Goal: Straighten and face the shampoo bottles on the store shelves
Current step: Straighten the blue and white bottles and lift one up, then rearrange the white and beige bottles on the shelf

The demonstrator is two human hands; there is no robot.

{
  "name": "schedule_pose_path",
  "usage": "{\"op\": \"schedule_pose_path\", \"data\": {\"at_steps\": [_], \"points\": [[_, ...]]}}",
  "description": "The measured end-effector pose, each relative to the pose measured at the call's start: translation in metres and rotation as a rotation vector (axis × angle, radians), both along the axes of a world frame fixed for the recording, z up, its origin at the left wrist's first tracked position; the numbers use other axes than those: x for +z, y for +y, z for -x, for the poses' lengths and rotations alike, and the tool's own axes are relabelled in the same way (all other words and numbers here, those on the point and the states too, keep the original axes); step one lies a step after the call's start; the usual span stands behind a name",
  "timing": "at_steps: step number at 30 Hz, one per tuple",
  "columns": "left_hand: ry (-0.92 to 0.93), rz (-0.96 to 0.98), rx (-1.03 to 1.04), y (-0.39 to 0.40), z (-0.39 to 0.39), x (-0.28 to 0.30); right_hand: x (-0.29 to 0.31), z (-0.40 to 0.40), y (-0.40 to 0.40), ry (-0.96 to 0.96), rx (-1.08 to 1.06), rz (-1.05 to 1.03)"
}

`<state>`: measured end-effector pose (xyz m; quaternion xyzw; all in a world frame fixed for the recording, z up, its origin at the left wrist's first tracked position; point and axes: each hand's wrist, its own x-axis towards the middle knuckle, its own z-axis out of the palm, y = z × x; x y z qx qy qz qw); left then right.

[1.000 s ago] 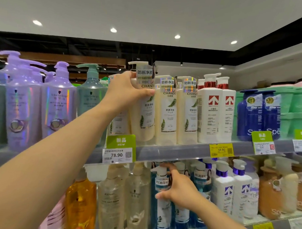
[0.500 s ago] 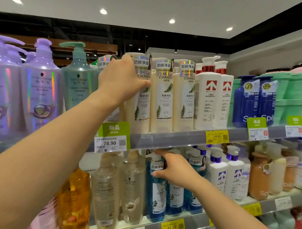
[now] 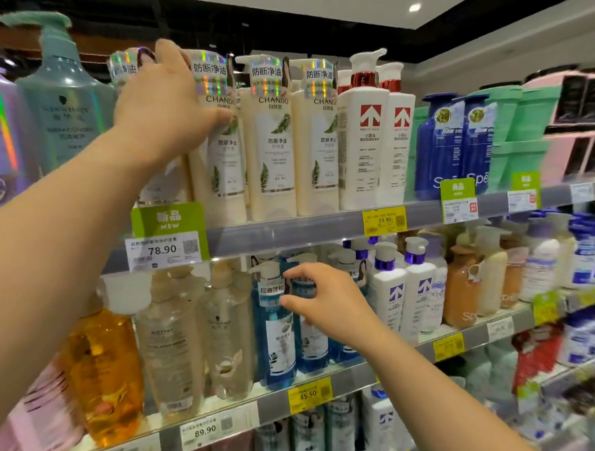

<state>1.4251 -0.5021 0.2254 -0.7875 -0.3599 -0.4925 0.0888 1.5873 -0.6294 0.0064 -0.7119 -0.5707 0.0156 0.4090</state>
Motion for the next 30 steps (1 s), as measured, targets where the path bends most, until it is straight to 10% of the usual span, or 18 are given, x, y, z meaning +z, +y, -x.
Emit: {"op": "schedule_pose_path", "data": {"at_steps": [18,30], "points": [[-0.299,-0.138,-0.145,-0.066,-0.022,-0.087,-0.022,-0.061,-0.067,0.359,0.061,-0.069],[0.267,0.083,-0.604,-0.143,-0.106,-0.2,-0.056,-0.089,-0.161,0.718,-0.168,-0.244]]}}
